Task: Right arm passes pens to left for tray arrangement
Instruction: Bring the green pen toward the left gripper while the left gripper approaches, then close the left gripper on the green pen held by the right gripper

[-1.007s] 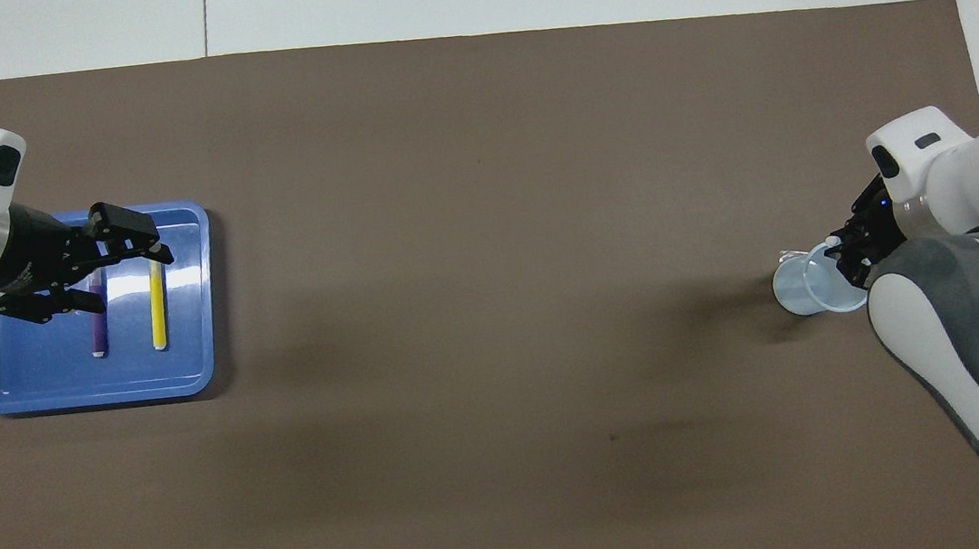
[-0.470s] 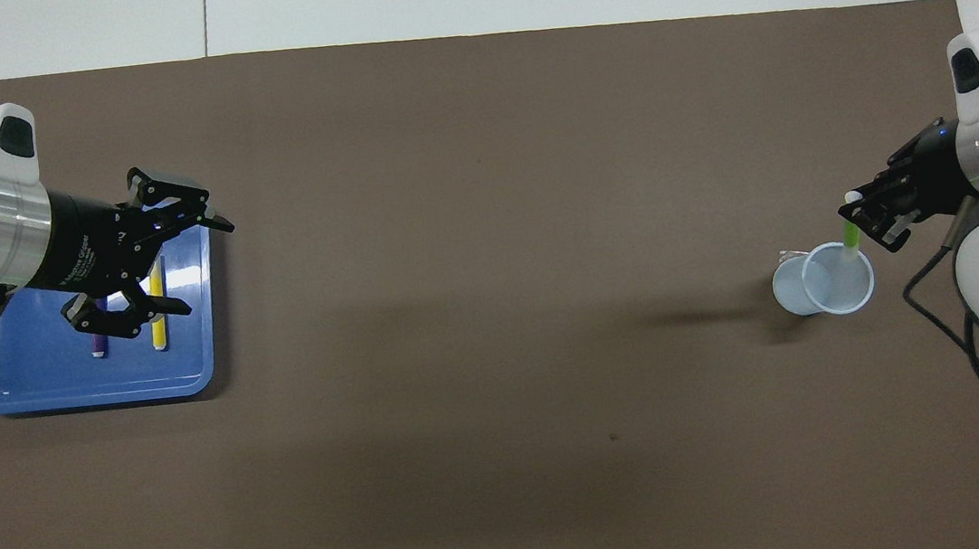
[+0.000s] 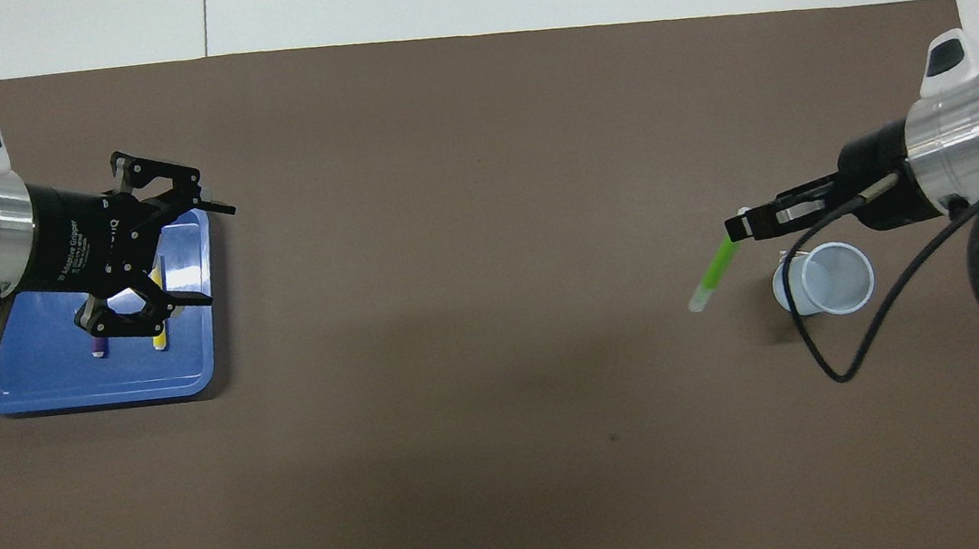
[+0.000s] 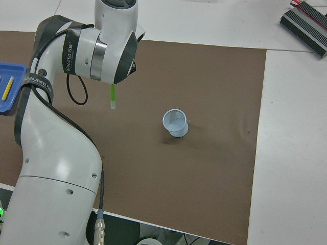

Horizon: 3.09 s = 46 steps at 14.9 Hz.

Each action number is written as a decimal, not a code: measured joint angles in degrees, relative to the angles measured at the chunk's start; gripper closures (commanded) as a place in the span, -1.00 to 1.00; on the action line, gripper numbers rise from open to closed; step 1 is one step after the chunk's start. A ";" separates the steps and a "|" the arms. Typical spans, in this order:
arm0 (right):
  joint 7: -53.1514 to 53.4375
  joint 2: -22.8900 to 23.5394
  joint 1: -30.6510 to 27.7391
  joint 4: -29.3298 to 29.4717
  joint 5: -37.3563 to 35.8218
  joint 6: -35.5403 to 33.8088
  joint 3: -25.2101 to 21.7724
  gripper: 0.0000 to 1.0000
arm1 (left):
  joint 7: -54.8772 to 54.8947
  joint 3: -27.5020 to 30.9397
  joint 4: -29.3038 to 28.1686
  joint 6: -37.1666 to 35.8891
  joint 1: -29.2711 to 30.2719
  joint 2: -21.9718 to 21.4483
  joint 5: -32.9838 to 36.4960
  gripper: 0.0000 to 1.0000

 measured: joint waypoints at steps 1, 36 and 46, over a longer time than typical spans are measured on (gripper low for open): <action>5.71 0.06 1.86 -0.15 2.27 2.53 0.06 1.00 | -1.53 0.00 0.00 0.08 0.00 -0.26 -0.36 -0.89; 62.45 -0.52 31.89 -11.00 11.49 53.06 0.31 1.00 | -52.40 -0.37 -7.74 15.06 -14.52 -6.16 5.42 -0.30; 62.45 -0.52 31.89 -11.01 12.86 53.05 0.23 1.00 | -52.52 -0.36 -8.00 15.17 -15.12 -6.37 5.53 1.00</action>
